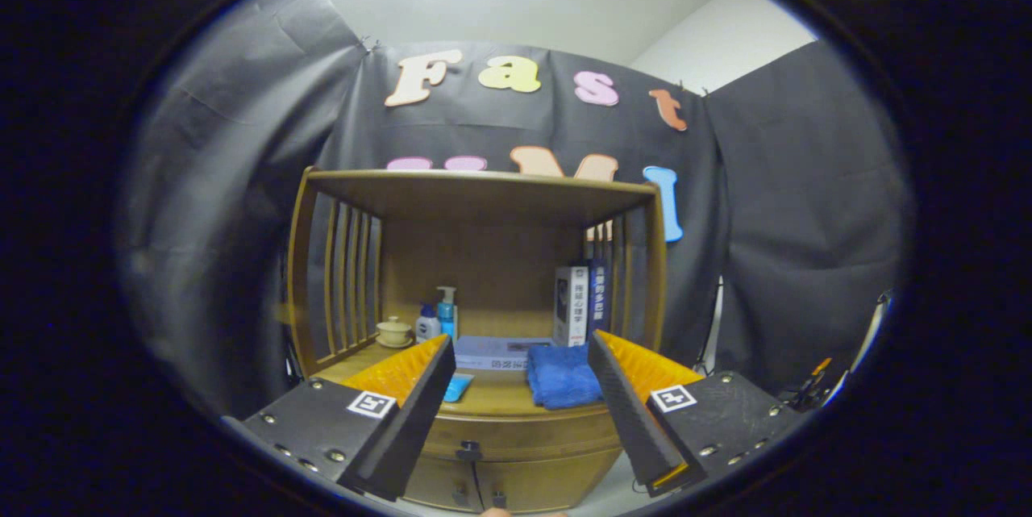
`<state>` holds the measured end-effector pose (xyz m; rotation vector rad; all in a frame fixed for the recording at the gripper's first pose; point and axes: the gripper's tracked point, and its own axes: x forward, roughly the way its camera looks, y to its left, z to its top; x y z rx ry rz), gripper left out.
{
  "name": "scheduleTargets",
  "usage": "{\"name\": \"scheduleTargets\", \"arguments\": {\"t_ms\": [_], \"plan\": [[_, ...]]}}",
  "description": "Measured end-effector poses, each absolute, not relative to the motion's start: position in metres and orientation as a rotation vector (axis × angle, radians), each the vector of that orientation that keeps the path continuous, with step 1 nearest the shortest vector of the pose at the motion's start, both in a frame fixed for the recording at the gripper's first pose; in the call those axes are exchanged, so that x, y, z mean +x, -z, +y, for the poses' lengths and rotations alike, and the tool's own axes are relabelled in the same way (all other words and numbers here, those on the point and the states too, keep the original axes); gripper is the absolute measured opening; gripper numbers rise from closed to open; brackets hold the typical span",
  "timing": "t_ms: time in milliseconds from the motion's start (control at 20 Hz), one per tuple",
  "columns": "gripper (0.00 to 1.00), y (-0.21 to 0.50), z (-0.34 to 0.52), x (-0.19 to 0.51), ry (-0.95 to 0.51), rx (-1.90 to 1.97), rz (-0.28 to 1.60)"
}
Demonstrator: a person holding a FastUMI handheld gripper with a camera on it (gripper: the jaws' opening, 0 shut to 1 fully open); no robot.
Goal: Pull open the drawer, take out the items inside it, and place them on the countertop above the cabinet.
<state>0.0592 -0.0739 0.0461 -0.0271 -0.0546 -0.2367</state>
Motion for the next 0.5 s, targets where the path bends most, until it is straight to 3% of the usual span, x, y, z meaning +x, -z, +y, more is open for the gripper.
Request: {"name": "scheduleTargets", "arguments": {"t_ms": [250,500], "plan": [[0.99,-0.040,-0.104,0.029,0.313,-0.044,-0.013],[0.95,-0.018,-0.110,0.020,0.278,-0.022,0.037]]}}
